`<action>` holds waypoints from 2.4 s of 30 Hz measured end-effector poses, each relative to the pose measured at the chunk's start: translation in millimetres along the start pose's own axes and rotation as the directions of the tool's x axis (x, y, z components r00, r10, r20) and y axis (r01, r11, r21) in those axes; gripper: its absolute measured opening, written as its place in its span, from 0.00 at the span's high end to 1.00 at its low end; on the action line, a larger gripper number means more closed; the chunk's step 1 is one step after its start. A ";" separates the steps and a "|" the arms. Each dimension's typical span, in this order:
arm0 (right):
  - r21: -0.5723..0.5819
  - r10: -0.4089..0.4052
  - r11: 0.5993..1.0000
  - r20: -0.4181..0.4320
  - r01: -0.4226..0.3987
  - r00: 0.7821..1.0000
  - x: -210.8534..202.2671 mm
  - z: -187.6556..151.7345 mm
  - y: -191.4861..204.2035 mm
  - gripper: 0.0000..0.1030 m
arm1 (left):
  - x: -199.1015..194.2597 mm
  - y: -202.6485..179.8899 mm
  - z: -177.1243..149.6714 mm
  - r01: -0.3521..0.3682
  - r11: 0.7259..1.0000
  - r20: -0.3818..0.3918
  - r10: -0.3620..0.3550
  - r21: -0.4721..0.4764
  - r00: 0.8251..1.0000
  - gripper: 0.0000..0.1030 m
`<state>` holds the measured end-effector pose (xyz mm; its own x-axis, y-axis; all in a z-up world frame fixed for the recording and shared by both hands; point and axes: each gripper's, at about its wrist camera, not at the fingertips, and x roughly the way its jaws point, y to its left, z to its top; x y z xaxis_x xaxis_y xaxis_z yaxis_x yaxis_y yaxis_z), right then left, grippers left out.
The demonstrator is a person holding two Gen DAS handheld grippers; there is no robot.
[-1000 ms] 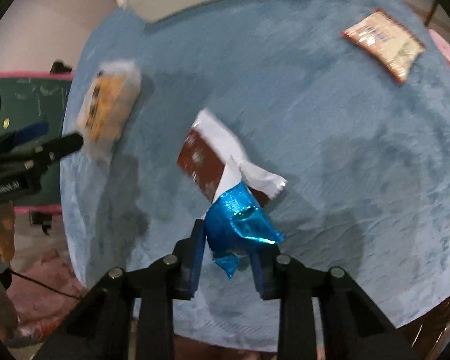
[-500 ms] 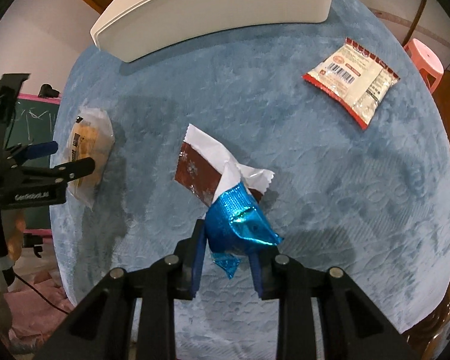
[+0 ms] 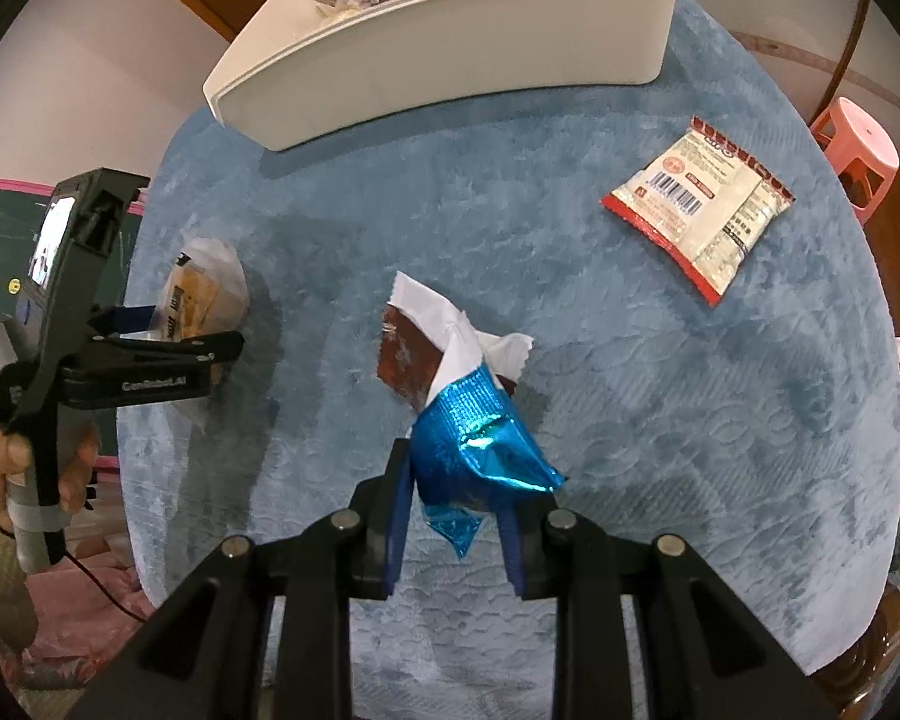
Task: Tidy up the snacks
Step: 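Lift the orange-ball bag with the left tool while the right tool carries the blue wrapper, then lower both snacks into the white bin and open both tools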
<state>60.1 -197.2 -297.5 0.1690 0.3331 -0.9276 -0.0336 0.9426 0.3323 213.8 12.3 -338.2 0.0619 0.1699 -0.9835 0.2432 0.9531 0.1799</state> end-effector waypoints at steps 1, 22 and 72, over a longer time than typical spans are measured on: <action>-0.003 0.004 1.000 0.003 -0.004 1.000 -1.6 1.0 -0.1 0.75 | -1.0 -2.1 -3.5 0.005 1.000 0.007 -0.005 -0.003 1.000 0.25; -0.047 0.141 0.989 0.021 -0.140 0.990 -38.7 24.5 -18.0 0.76 | -138.9 -20.0 -25.6 0.201 0.980 0.243 -0.195 0.002 0.950 0.33; -0.379 0.162 0.925 0.333 -0.025 0.929 -187.2 151.0 25.1 0.75 | -250.5 -21.7 61.1 0.152 0.988 0.486 -0.138 0.010 0.863 0.28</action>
<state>176.3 -239.7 -89.7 0.4796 0.4537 -0.7511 -0.4086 0.8730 0.2665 252.1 -66.1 -94.7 0.4907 -0.1066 -0.8648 0.2599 0.9652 0.0285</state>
